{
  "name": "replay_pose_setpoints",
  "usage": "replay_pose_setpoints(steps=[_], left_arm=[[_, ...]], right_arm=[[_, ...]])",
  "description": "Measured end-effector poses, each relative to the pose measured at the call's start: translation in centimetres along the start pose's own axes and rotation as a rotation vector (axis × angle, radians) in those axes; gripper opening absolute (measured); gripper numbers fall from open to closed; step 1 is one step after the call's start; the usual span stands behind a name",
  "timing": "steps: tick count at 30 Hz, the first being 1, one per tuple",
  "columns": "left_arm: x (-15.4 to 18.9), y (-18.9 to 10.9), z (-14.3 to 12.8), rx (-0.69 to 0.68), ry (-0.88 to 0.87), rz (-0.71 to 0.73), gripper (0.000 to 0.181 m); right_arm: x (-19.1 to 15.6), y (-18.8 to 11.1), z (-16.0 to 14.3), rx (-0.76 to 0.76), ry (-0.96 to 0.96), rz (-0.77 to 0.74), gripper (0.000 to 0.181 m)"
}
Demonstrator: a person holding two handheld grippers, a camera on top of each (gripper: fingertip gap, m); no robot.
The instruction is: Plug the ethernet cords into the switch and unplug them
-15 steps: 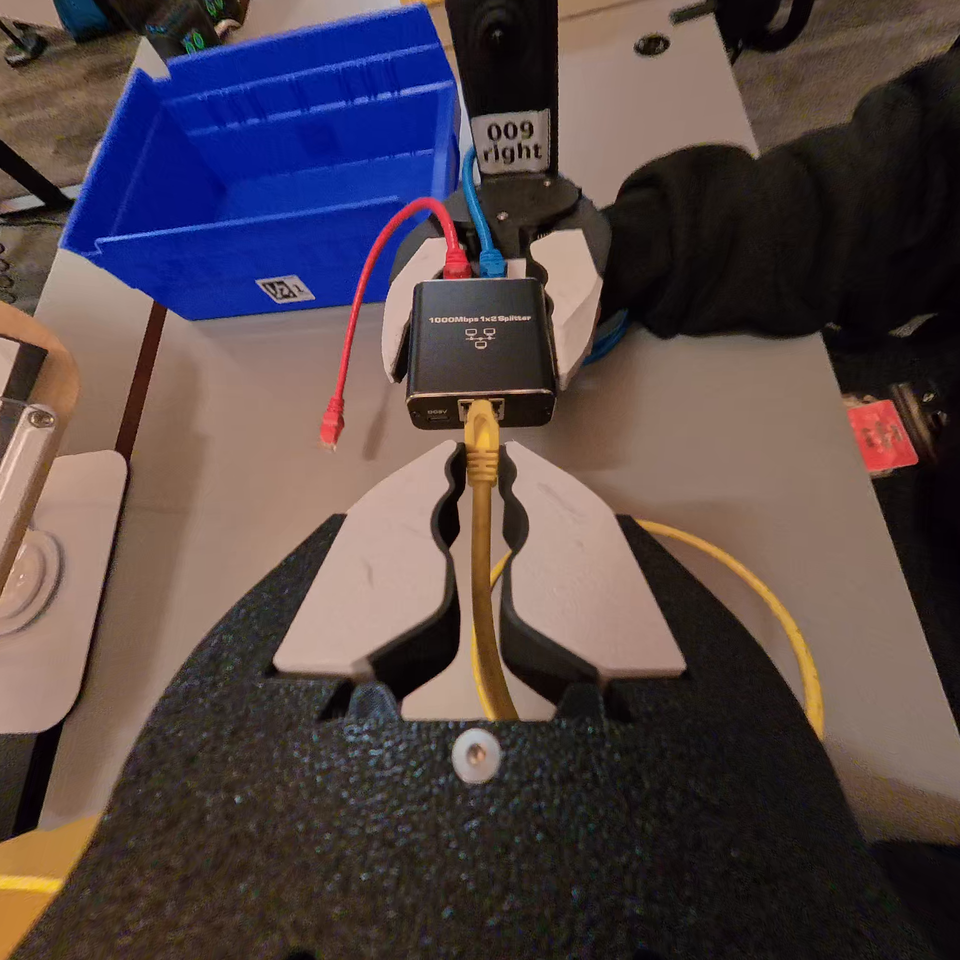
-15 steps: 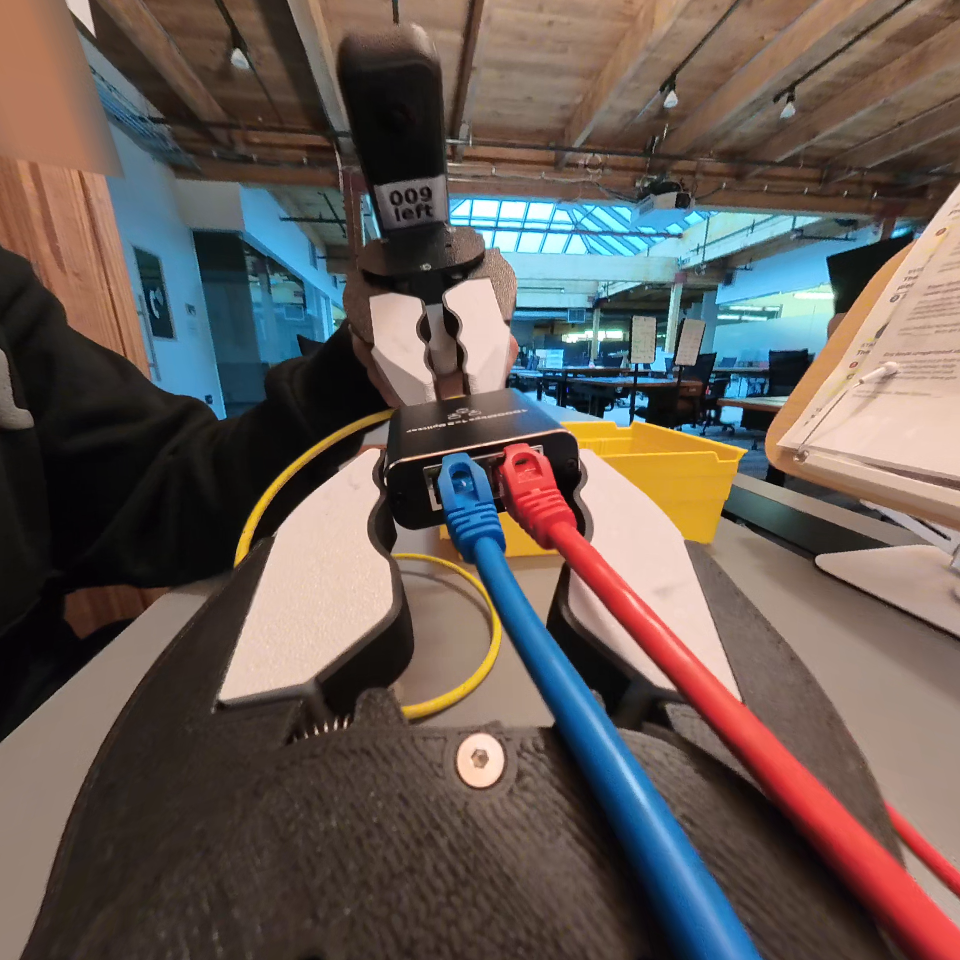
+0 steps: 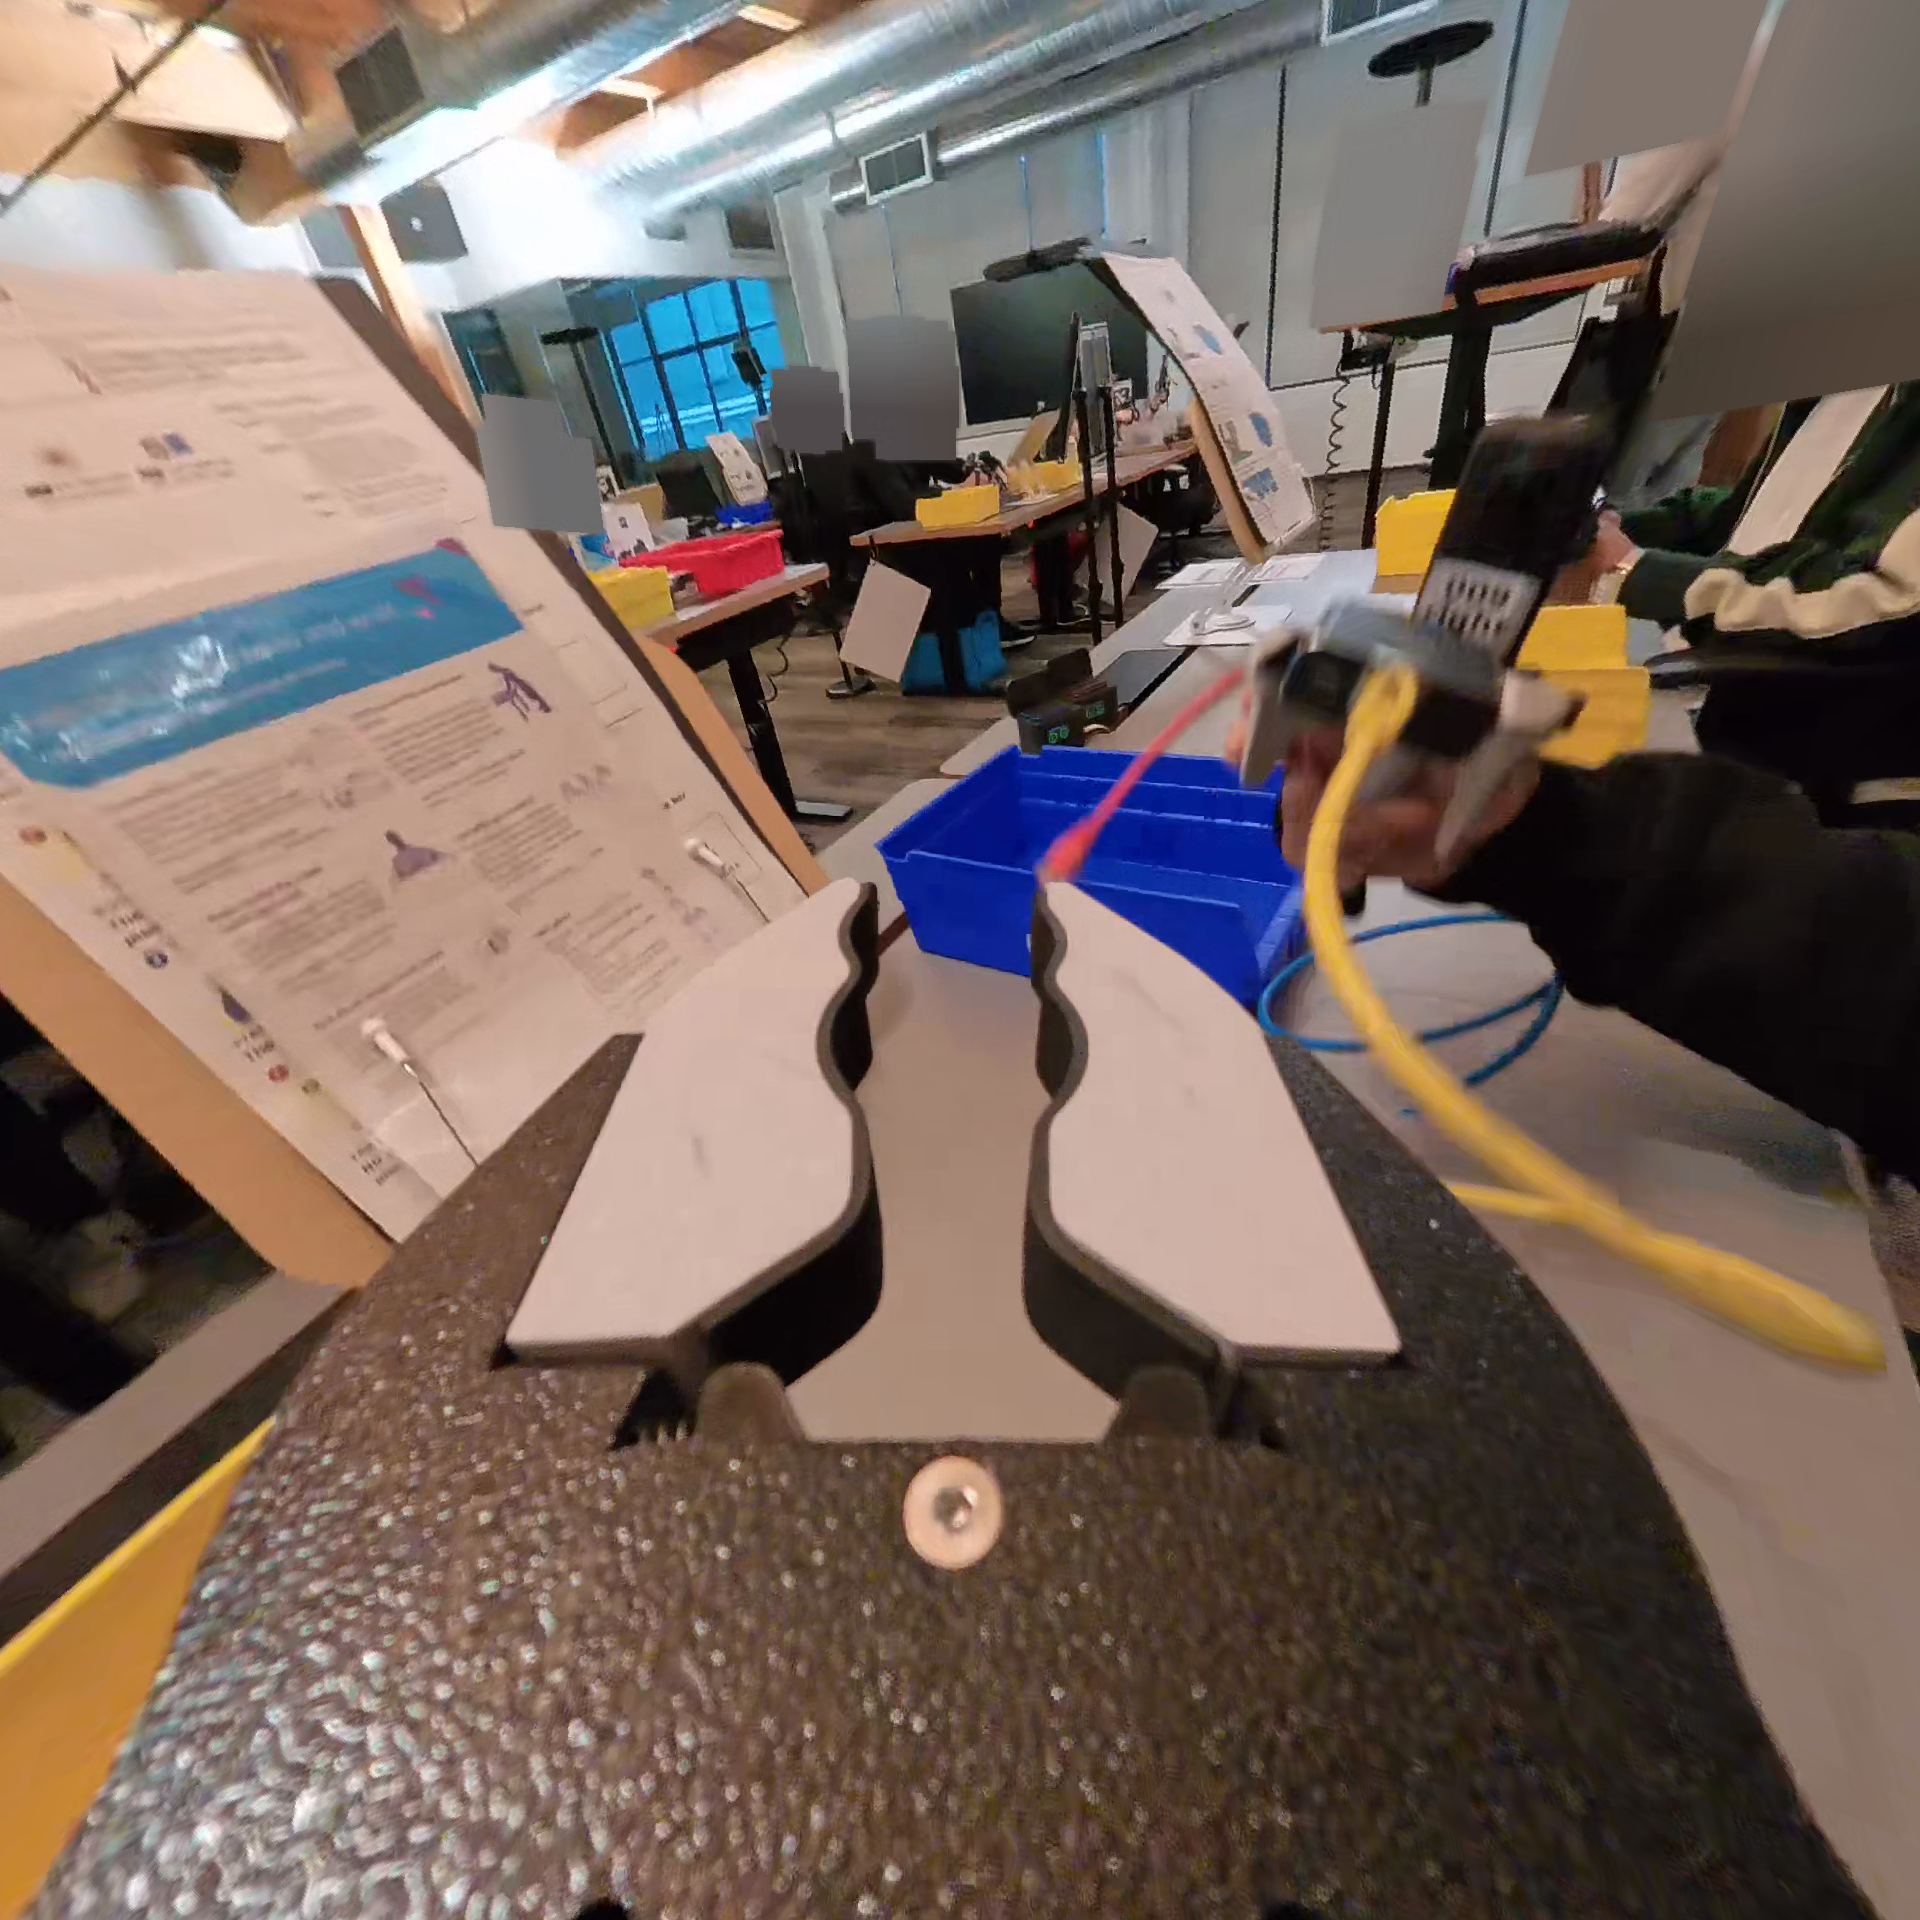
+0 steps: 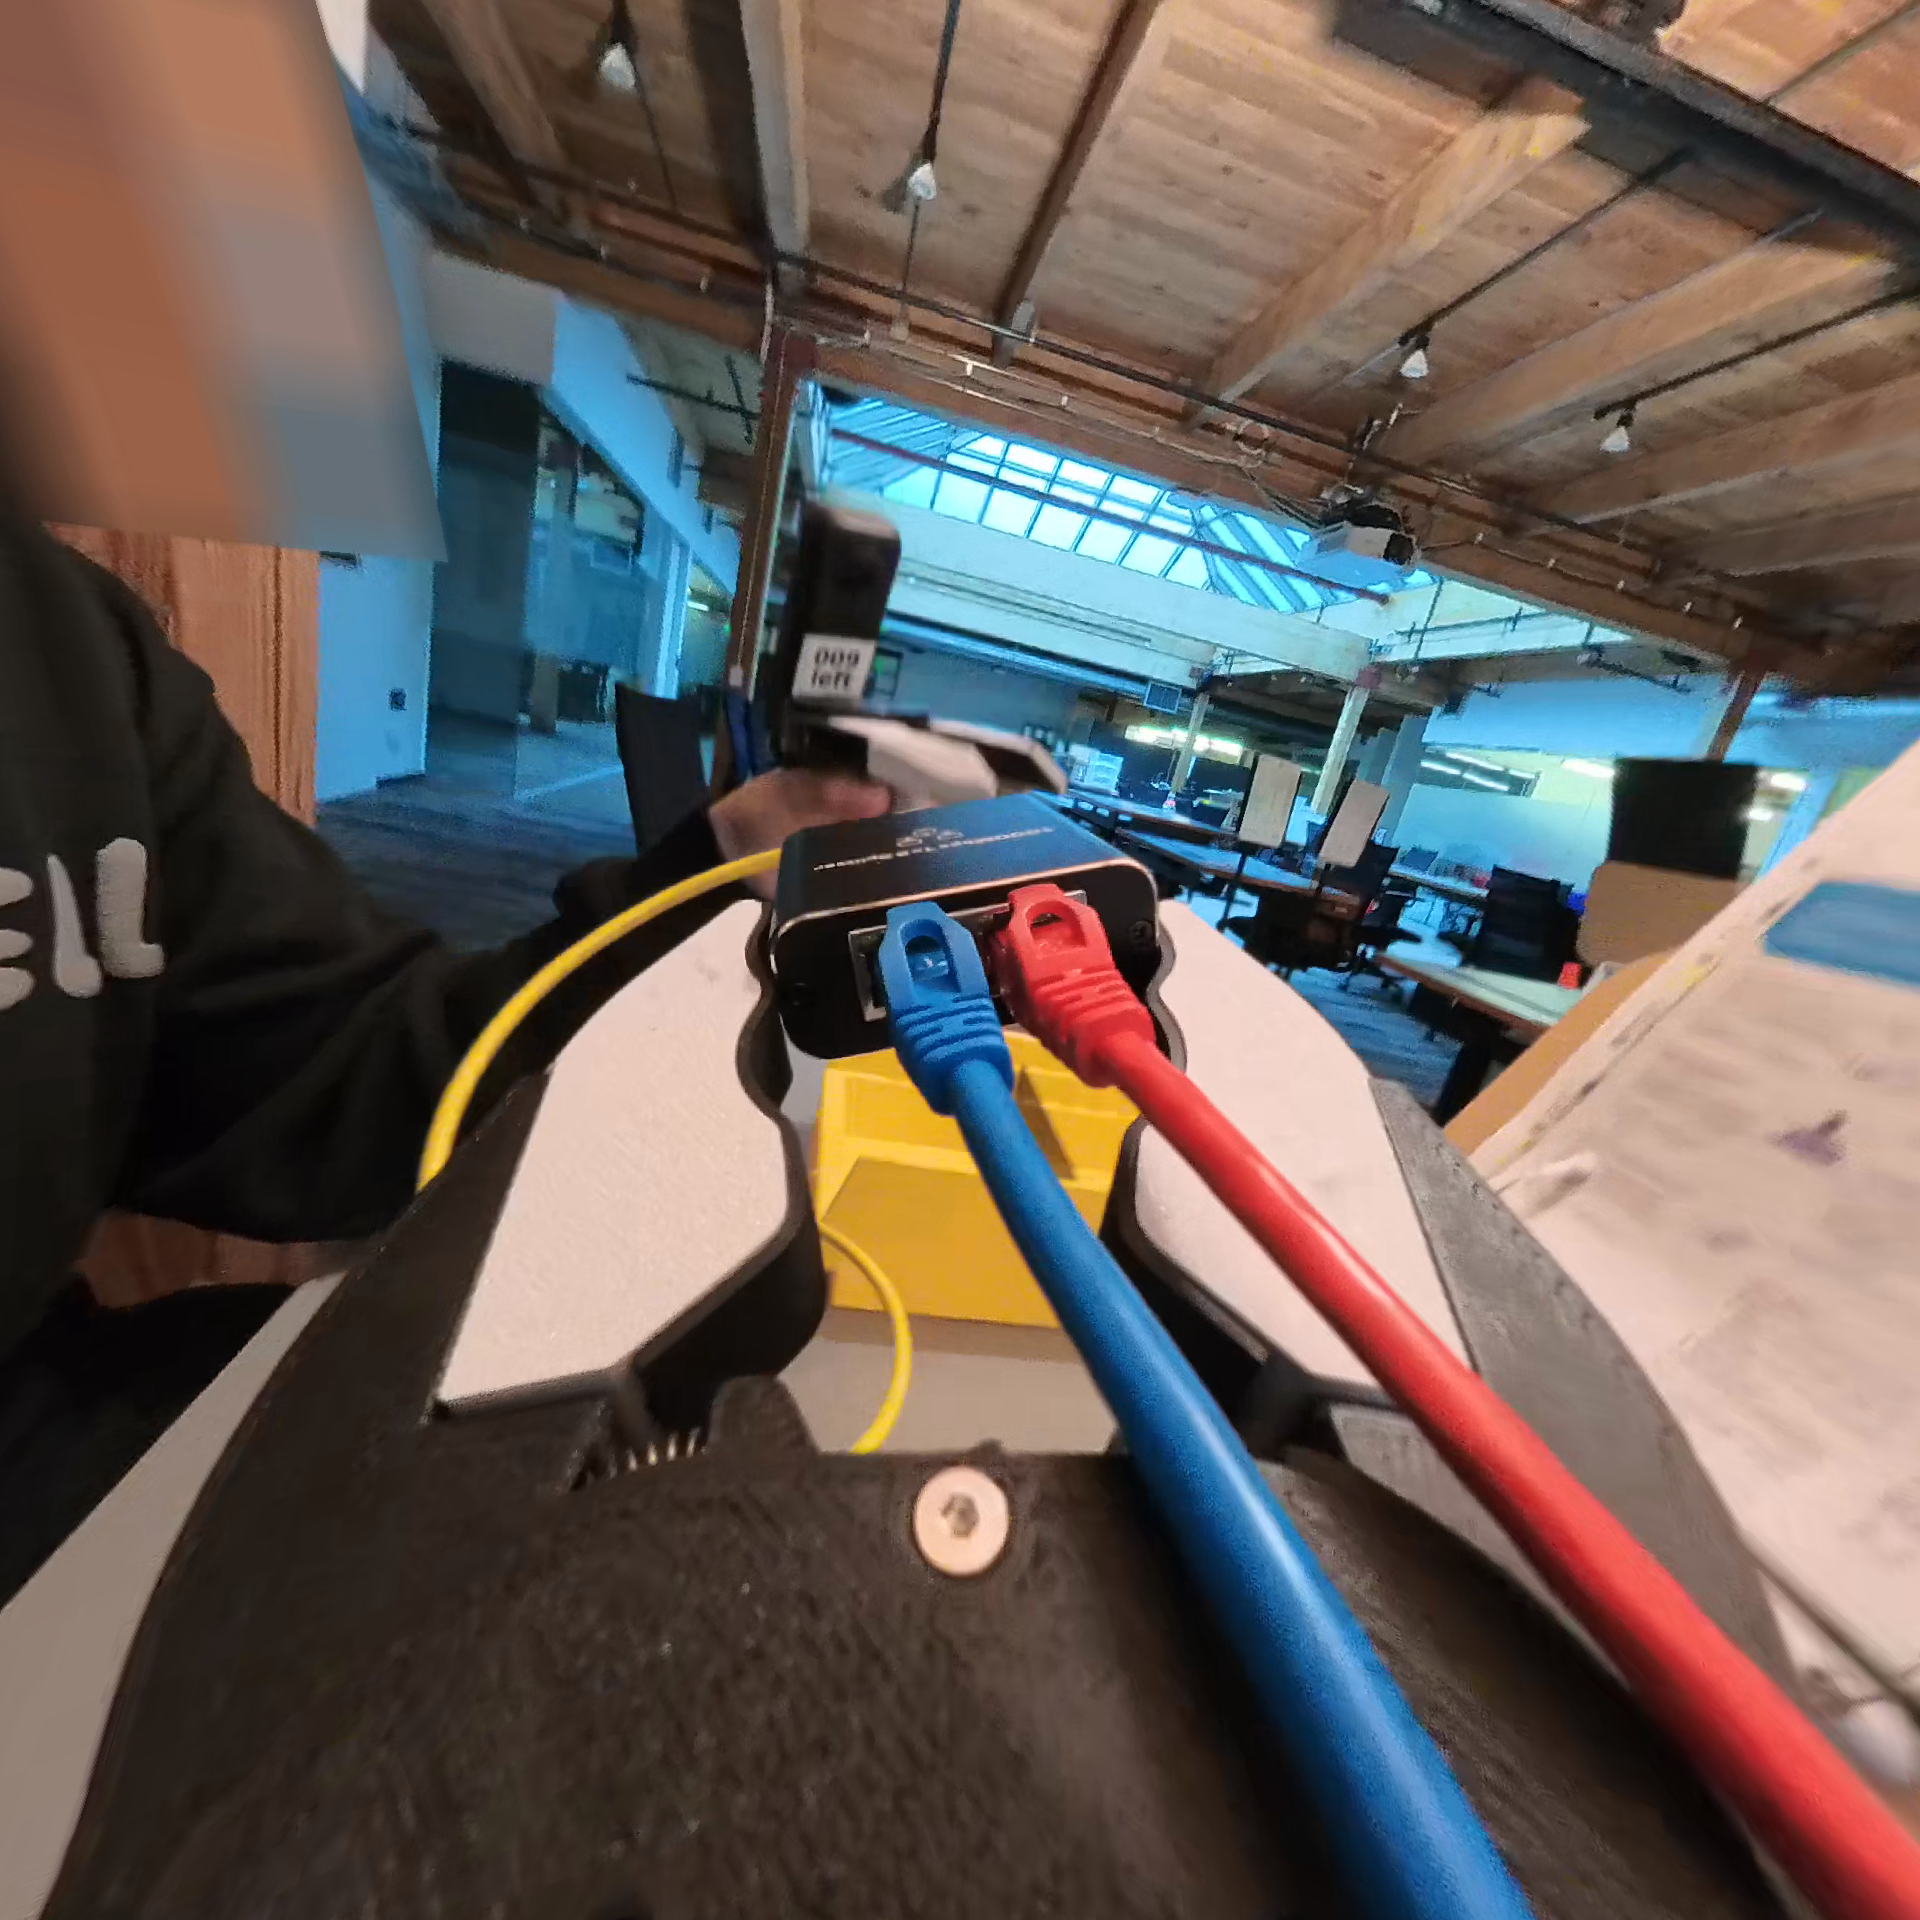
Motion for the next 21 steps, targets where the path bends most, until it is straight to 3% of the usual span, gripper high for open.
replay_pose_setpoints(steps=[6, 13, 17, 21], left_arm=[[0.1, 1.4, -0.9, -0.092, 0.053, -0.009, 0.027], [-0.1, 2.7, -1.7, -0.142, 0.062, -0.030, 0.027], [-0.2, 3.4, -2.2, -0.158, 0.049, -0.044, 0.027], [-0.3, 3.9, -2.5, -0.170, 0.054, -0.048, 0.026]], right_arm=[[5.5, -5.1, 9.8, -0.023, -0.155, -0.167, 0.064], [11.8, -11.8, 16.6, 0.049, -0.210, -0.433, 0.065], [15.1, -15.6, 17.0, 0.167, -0.191, -0.553, 0.064], [17.6, -20.0, 12.7, 0.441, -0.079, -0.603, 0.064]])
Point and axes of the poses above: each gripper's, where its closed fingertips meet, y out along the fingers, z out of its top, x = y × z across the jaws, the point moved 8 cm from there along -y, back along the fingers, and after that the axes turned 12 degrees about -x, right-handed, at the moved point
